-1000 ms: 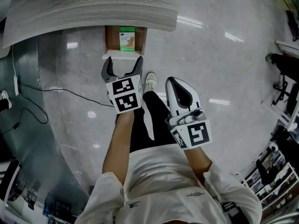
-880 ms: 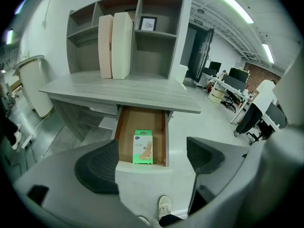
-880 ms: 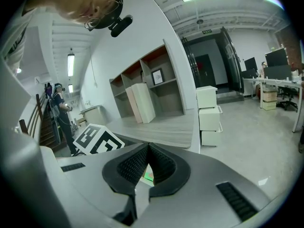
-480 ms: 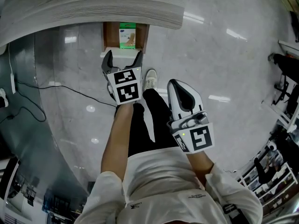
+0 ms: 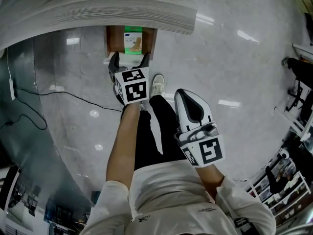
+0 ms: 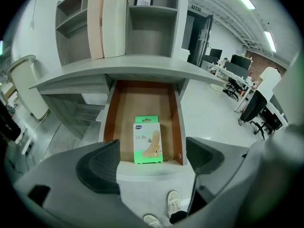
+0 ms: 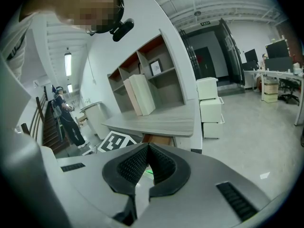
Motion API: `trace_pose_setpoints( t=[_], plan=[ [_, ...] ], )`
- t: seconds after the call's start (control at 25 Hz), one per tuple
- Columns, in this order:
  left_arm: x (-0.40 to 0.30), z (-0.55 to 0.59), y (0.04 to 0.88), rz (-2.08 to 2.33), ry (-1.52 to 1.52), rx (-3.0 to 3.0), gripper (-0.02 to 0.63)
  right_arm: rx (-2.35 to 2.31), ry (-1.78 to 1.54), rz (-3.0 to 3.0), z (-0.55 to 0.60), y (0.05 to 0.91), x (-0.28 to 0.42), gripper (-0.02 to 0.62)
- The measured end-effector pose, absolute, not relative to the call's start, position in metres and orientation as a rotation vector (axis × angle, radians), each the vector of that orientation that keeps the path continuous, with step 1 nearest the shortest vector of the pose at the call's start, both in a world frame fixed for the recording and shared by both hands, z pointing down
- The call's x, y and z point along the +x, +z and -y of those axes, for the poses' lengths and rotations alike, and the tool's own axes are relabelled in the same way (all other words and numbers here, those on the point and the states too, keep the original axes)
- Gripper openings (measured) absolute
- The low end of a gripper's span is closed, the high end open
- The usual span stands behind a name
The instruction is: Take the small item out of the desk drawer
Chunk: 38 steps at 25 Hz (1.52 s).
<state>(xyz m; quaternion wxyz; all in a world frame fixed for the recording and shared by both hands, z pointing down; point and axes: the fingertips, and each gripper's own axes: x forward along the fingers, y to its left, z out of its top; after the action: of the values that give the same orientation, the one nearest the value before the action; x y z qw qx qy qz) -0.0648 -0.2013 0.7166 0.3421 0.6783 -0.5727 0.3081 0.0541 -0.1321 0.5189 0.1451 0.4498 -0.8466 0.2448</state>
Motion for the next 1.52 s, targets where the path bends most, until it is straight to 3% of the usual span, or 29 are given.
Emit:
trace_pose_setpoints(
  t=[1.52],
  plan=[
    [-0.071, 0.240, 0.792, 1.399, 1.022, 1.598, 0.428, 1.208, 0.807, 2.406, 0.137, 0.557, 0.054, 0.032]
  ],
)
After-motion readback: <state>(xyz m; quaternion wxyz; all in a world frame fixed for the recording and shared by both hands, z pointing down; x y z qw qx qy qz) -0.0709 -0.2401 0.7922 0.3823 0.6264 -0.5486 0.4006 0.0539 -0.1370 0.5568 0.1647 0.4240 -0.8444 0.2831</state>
